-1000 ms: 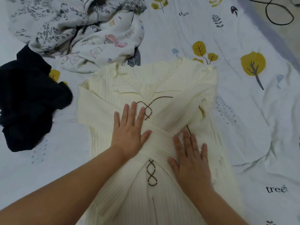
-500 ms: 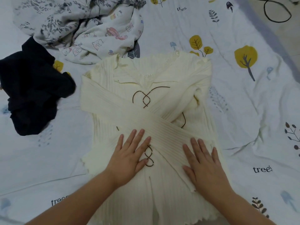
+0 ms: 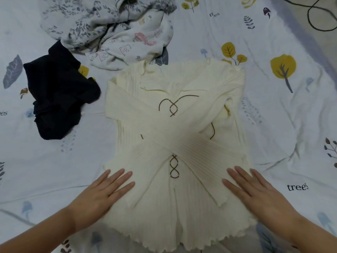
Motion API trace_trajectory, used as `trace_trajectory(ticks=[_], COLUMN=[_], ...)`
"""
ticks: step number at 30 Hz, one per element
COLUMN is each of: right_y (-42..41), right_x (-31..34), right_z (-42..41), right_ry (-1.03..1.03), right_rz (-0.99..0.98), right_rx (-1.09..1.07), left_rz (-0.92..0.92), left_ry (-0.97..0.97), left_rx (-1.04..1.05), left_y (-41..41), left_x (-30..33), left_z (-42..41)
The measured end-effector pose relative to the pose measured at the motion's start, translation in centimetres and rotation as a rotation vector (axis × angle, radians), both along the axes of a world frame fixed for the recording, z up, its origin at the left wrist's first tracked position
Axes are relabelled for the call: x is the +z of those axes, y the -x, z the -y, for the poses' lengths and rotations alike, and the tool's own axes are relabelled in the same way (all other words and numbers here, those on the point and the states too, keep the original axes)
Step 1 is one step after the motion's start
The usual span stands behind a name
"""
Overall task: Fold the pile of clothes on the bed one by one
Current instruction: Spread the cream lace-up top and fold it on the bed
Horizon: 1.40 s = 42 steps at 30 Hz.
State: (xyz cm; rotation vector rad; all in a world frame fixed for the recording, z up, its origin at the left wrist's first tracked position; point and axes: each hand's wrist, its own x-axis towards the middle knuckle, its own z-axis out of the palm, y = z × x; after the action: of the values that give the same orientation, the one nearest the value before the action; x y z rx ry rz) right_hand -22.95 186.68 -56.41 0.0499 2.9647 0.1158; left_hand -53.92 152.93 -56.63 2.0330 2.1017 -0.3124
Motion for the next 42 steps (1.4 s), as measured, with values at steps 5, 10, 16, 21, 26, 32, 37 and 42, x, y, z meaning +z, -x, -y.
trace_trajectory(ticks=[5,10,16,21,26,32,37,42], right_y=[0.0,0.2,1.9,5.8,12.8,19.1,20.8,21.9], right_x=[0.7,0.8,1.6,5.7,8.9,5.4,4.1,5.1], right_z=[-1.8,-2.7,-2.4,-3.0,-7.3,-11.8,-12.2,-12.6], right_ry=[-0.035,0.031,0.306,0.839,1.275,1.347,0.987,0.792], right_rz=[0.044,0.048,0.045,-0.056,-0.305,-0.480,-0.267,-0.610], right_rx=[0.107,0.134,-0.049,-0.473,-0.922,-1.340,-1.327,-1.242], left_rz=[0.034,0.104,0.409,1.001,1.028,0.954,0.702,0.437], left_ry=[0.080,0.170,-0.025,-0.194,-0.568,-0.741,-0.482,-0.792], left_rx=[-0.017,-0.026,0.261,0.993,1.269,1.474,1.517,1.431], left_y=[-0.2,-0.2,-0.1,3.2,8.7,13.7,14.9,15.6], left_x=[0.0,0.3,1.4,5.8,8.3,4.9,2.2,3.8], left_z=[-0.9,-1.0,-1.9,-6.9,-13.9,-19.2,-20.8,-22.2])
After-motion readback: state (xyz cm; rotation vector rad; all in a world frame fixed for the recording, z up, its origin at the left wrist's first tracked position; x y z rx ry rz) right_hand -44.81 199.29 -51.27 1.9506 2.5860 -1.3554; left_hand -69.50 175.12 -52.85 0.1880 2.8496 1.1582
